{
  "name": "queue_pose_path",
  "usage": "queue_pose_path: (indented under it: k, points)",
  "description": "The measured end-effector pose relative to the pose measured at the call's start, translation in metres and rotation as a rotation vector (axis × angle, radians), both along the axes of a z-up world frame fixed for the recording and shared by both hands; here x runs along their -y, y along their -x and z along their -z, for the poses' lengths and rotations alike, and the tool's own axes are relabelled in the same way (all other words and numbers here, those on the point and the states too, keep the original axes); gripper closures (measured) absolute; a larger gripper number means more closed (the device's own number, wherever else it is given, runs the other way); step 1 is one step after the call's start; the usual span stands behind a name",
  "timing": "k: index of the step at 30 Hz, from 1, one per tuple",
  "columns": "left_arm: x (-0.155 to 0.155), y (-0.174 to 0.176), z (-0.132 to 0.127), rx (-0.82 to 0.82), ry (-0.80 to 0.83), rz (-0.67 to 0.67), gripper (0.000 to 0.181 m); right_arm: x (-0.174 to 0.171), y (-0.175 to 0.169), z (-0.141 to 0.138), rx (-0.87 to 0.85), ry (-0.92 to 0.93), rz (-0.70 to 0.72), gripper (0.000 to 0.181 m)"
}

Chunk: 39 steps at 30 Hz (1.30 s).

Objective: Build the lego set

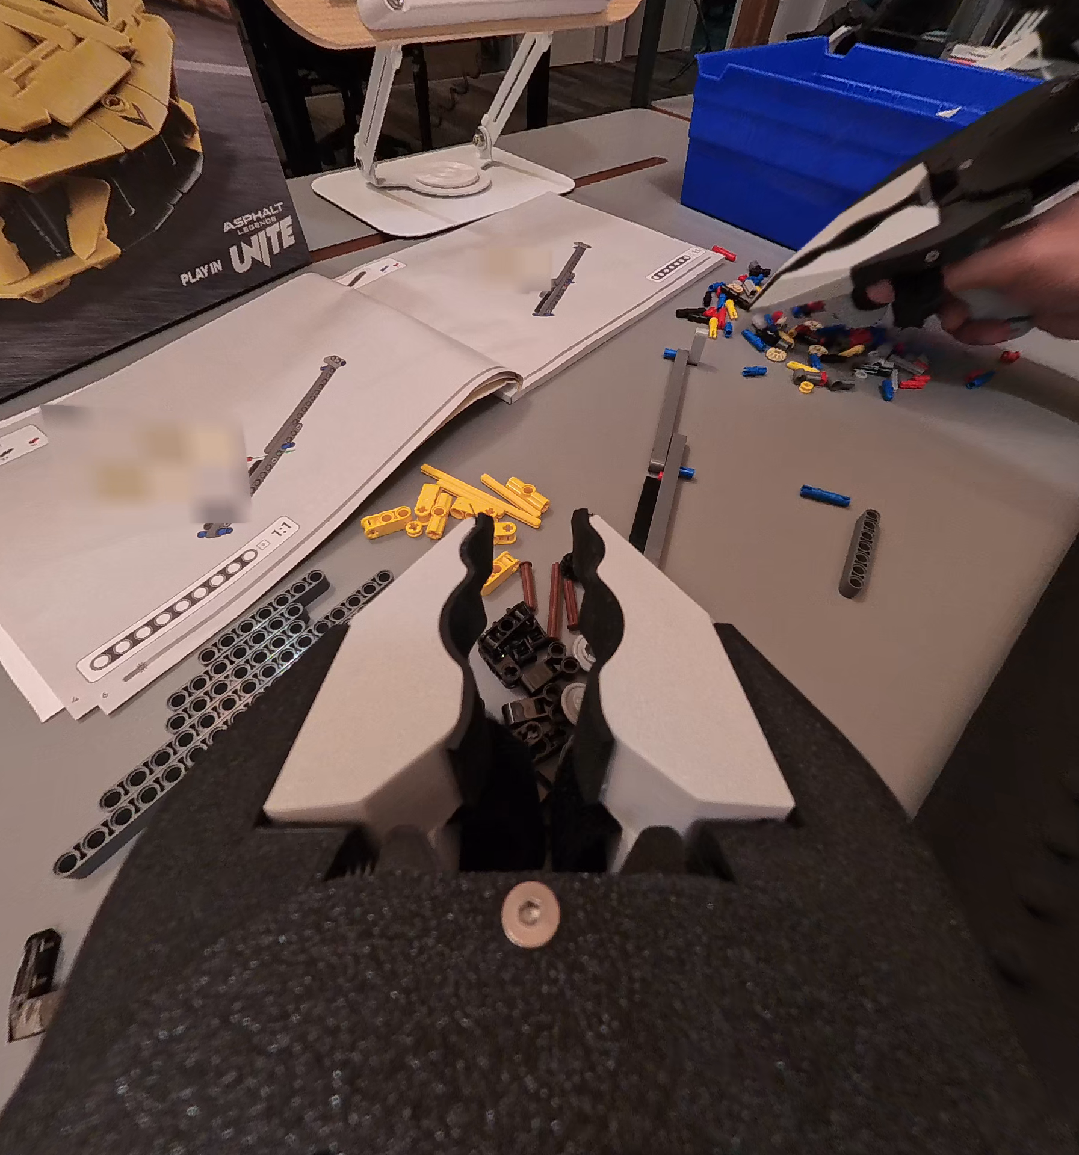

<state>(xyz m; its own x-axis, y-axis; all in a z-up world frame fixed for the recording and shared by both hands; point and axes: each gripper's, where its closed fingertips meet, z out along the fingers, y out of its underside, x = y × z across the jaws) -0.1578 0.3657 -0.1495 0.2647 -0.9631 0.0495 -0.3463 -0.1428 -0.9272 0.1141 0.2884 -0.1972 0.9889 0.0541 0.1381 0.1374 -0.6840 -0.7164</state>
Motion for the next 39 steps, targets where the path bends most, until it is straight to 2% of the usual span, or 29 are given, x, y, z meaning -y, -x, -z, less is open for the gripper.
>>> queue_pose_path:
  k: [4,10,15,17,20,24,28,35,37,39]
  points:
    - [0.000,0.000,0.000,-0.003,-0.001,0.001,0.158,0.007,0.006,0.005,-0.045,0.059,-0.004,0.164]
    - [0.000,0.000,0.001,-0.003,0.000,0.000,0.158,0.002,0.013,0.016,-0.023,0.090,-0.006,0.165]
    - [0.000,0.000,0.001,-0.005,0.000,0.002,0.158,0.000,0.015,0.016,-0.019,0.104,-0.016,0.164]
    - [0.000,0.000,0.001,-0.006,0.000,0.002,0.158,-0.001,0.022,0.012,-0.027,0.084,-0.062,0.163]
    - [0.000,-0.001,0.001,-0.004,0.002,0.003,0.158,-0.003,0.019,0.009,0.062,0.068,-0.101,0.162]
    - [0.001,-0.001,0.002,-0.009,-0.001,0.005,0.158,-0.007,0.019,0.011,0.128,0.070,-0.185,0.164]
    - [0.001,0.000,0.002,-0.008,0.002,0.004,0.158,-0.004,0.028,0.017,0.030,0.082,-0.222,0.175]
    - [0.001,-0.001,0.002,-0.010,-0.003,0.005,0.158,0.002,0.034,0.009,0.038,0.057,-0.224,0.178]
    - [0.001,0.000,0.001,-0.009,-0.004,0.003,0.158,0.006,0.050,-0.011,0.001,-0.001,-0.243,0.178]
    - [0.000,0.000,0.001,-0.007,-0.002,0.001,0.158,0.019,0.093,-0.025,-0.123,-0.026,-0.349,0.178]
